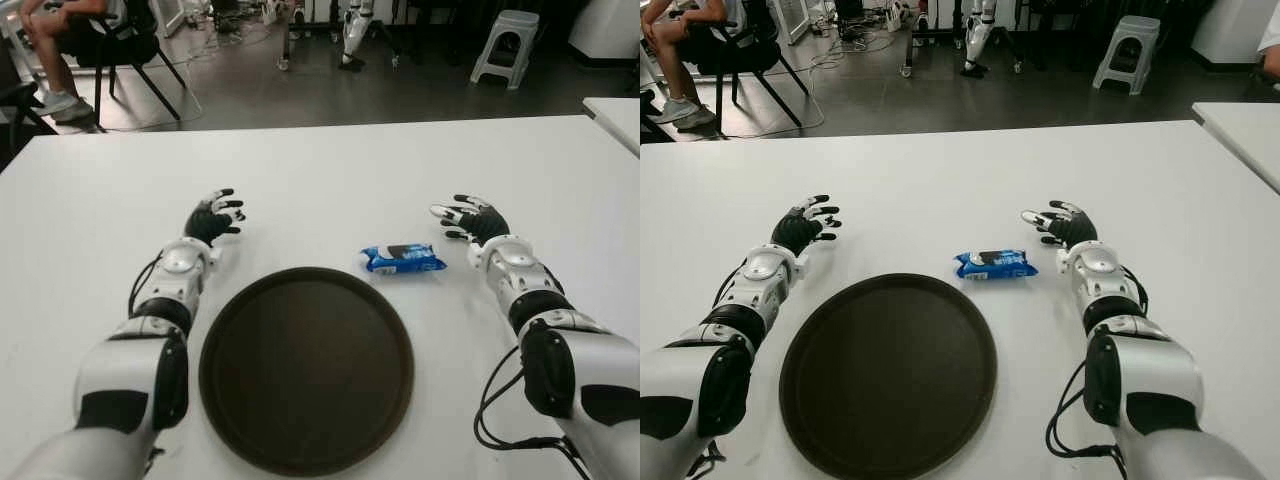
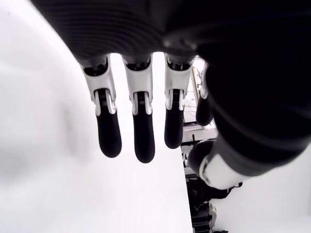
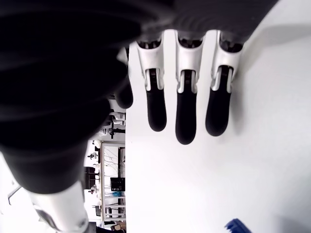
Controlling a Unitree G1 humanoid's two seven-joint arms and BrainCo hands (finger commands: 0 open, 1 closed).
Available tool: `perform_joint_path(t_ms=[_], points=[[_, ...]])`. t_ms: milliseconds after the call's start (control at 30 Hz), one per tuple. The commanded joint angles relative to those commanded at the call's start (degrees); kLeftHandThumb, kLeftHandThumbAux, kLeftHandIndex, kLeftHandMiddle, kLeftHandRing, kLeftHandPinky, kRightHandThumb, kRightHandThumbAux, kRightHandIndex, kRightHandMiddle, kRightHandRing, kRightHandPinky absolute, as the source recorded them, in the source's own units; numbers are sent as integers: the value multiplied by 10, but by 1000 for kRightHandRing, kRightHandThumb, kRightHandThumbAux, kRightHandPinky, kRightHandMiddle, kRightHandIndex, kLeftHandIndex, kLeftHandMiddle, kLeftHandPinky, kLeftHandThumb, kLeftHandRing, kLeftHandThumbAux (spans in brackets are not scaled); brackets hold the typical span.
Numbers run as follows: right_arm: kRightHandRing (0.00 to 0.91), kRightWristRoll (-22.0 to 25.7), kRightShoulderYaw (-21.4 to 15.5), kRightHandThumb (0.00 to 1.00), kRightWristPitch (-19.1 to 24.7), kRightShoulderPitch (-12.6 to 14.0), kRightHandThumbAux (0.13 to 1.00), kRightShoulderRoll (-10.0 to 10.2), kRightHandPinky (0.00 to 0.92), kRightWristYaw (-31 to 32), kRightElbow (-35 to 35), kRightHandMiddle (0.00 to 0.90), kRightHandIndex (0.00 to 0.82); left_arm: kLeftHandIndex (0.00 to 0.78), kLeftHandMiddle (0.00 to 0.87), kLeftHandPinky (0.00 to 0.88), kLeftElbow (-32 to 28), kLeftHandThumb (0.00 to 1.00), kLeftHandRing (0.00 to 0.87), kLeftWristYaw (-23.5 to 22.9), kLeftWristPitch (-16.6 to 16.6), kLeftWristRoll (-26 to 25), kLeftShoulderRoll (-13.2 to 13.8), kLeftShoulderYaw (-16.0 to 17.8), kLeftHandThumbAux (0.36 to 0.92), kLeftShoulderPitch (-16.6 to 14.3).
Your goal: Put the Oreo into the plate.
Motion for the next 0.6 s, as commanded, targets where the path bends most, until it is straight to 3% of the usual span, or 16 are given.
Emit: perform_joint_path(t_ms=[600], points=[[403,2,-11,0,1,-1,791,3,480,1,0,337,221,177,256,345,1,0,296,-6,6,-1,2,4,698,-1]])
